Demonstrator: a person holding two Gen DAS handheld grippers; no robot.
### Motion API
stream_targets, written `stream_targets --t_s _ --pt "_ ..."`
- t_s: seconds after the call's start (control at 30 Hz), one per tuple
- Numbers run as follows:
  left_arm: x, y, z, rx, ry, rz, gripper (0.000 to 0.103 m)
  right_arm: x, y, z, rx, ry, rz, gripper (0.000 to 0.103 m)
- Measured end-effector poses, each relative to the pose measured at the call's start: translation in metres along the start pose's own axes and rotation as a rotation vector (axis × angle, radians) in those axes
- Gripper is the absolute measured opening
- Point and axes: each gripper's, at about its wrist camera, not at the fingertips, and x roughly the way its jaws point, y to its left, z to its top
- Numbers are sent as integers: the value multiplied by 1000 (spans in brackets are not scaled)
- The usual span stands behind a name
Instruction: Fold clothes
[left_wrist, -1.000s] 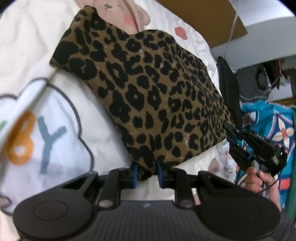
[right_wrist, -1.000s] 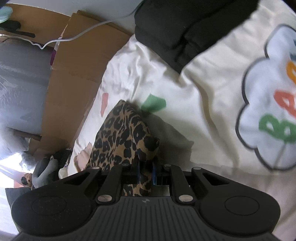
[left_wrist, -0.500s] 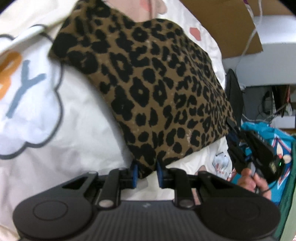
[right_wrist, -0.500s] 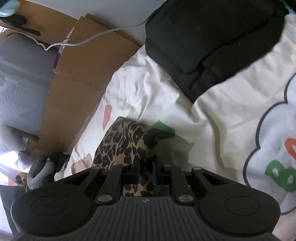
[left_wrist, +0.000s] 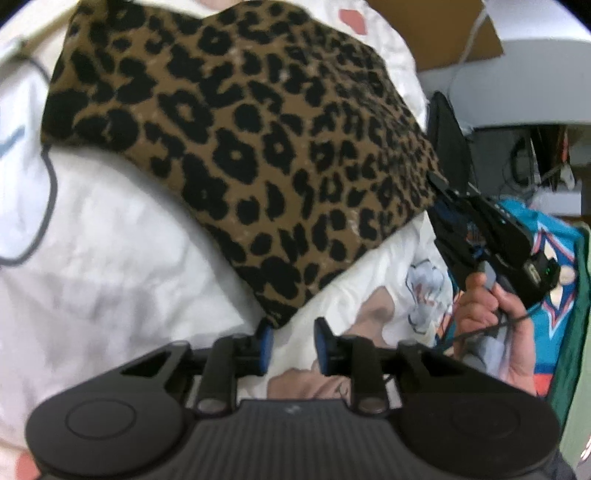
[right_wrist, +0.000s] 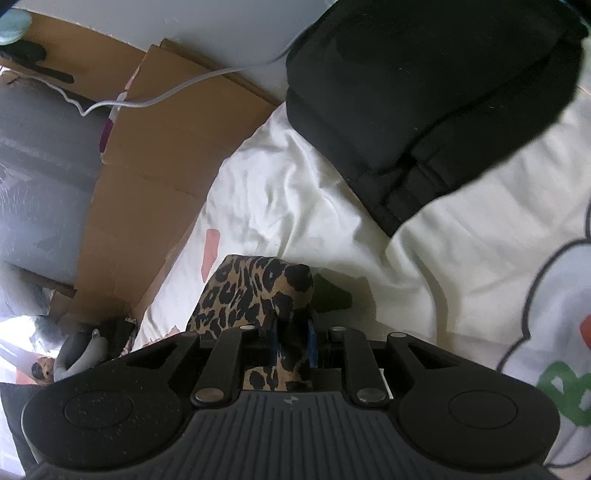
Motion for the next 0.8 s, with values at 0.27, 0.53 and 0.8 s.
stream_targets --t_s 0.27,0.53,0.8 --pt "-29 -35 7 153 11 -17 29 -23 -16 -20 65 -3 -15 30" --pt "-54 -58 44 275 -71 24 31 -37 -14 -49 94 15 14 44" --pt "-72 -68 95 331 -120 143 18 -41 -10 -72 80 55 20 44"
